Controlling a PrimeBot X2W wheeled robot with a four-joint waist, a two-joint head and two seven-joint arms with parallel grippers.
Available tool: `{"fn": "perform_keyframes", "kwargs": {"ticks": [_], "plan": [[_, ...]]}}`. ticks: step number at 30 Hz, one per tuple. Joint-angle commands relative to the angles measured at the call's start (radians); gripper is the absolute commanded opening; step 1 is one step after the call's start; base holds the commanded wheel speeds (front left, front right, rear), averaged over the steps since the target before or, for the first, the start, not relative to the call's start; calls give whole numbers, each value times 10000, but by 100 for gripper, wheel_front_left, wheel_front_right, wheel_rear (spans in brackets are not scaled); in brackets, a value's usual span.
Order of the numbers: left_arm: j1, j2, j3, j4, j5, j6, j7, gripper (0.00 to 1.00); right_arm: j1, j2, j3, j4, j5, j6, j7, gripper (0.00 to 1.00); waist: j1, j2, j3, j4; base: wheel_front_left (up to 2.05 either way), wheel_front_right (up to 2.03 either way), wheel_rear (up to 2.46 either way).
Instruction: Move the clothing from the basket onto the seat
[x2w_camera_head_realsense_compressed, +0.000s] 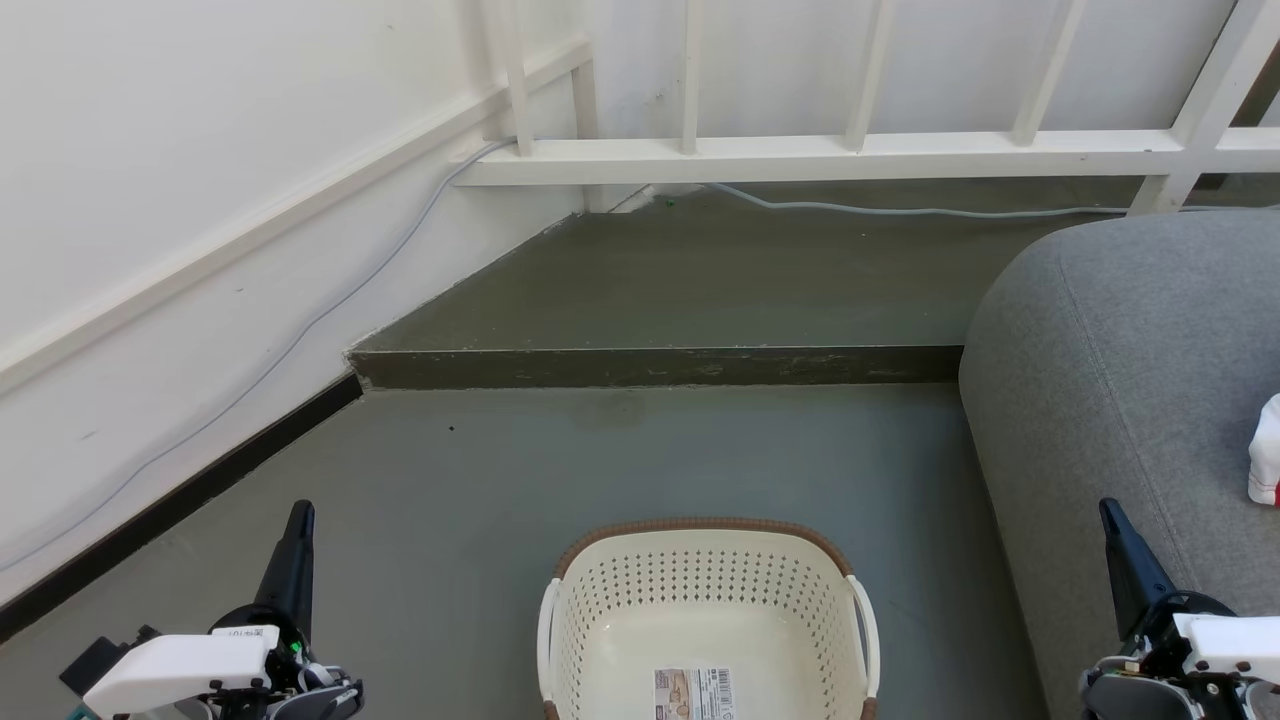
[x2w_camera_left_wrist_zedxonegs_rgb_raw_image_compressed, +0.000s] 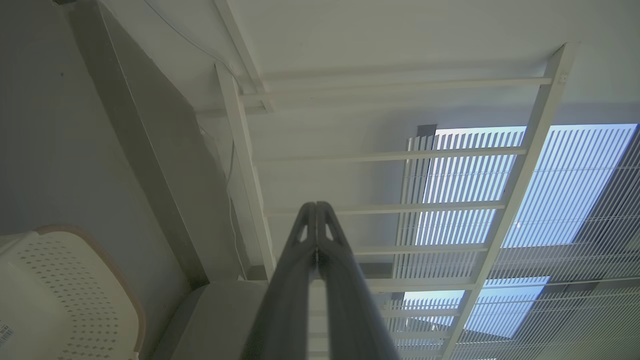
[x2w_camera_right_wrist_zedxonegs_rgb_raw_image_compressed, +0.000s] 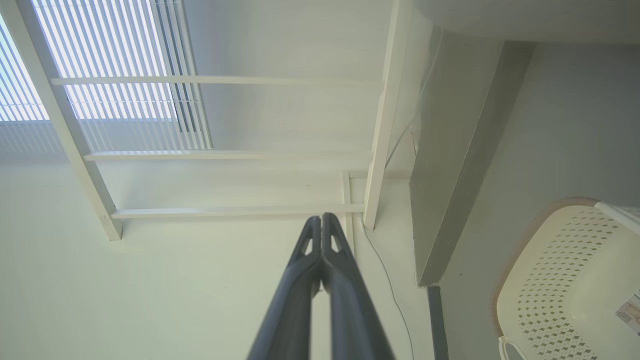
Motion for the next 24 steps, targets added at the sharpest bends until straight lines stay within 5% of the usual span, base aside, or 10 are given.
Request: {"fn": "perform_keyframes", "kwargs": {"ticks": [1, 24], "plan": [[-550, 126, 359, -226, 10, -75, 49, 0, -437, -106, 162, -298, 48, 44, 67, 0, 0, 0, 0, 0, 0, 0, 0], [-556, 81, 424, -223, 64, -75, 101, 0, -439, -95, 146, -297, 34, 44, 80, 0, 0, 0, 0, 0, 0, 0, 0]]}}
